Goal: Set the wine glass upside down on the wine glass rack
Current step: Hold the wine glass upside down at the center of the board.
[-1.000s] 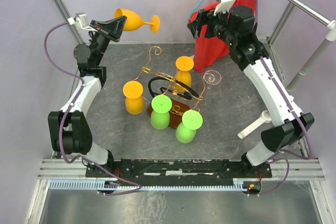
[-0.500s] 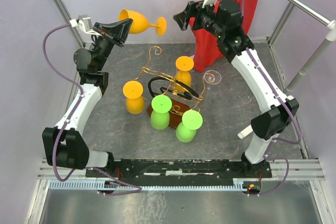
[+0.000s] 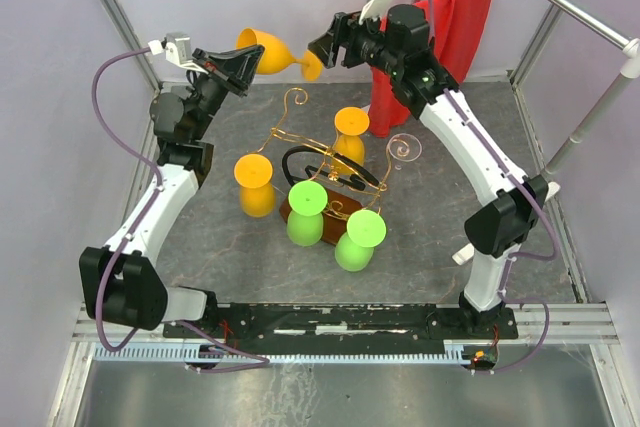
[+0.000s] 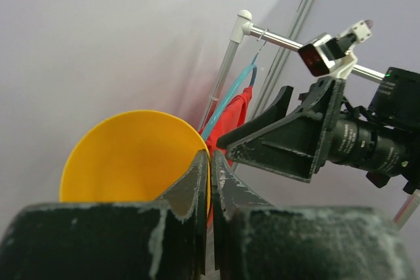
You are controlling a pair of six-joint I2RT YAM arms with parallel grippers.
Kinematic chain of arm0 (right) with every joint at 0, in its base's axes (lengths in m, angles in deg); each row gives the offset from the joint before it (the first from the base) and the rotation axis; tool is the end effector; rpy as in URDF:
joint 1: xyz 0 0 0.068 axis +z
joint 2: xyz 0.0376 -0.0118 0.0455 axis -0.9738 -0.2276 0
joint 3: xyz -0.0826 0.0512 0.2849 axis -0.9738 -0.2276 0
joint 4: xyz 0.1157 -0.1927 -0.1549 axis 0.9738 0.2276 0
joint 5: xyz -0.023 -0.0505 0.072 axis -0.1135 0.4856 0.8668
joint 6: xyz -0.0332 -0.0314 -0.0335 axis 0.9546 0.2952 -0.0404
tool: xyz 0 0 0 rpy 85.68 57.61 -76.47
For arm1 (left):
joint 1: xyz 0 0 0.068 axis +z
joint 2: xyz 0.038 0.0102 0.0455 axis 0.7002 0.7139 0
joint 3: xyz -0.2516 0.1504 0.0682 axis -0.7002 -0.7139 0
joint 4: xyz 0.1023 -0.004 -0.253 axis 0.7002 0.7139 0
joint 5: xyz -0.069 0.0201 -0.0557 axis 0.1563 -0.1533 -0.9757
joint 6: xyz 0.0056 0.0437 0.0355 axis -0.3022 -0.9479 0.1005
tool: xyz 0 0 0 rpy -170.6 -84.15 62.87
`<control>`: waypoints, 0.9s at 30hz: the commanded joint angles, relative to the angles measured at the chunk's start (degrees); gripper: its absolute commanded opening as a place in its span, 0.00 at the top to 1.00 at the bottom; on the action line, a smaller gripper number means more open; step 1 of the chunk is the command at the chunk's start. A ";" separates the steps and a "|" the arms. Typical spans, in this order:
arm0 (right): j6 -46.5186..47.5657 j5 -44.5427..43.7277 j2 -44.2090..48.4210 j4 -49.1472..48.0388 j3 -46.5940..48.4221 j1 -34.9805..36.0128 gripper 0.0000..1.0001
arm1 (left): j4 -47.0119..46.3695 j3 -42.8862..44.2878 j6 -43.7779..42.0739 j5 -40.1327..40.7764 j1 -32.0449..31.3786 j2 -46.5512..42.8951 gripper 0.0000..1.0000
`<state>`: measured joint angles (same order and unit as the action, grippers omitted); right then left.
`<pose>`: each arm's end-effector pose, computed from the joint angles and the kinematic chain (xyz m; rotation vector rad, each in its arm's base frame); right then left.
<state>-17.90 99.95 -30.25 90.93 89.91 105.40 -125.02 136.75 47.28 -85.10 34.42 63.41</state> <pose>0.3977 0.2279 0.4979 -0.3233 1.6309 0.8596 0.3049 -0.0693 0.4559 0.1324 1.1097 -0.9078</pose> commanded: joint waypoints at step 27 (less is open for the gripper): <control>-1.81 7.82 -4.72 -2.24 1.30 0.32 0.91 | -4.40 -0.13 -2.77 2.08 -2.14 -3.62 0.97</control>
<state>-20.28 106.26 -34.42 93.53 89.87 105.53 -125.46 136.72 45.16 -83.68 32.67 61.79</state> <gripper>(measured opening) 0.180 0.073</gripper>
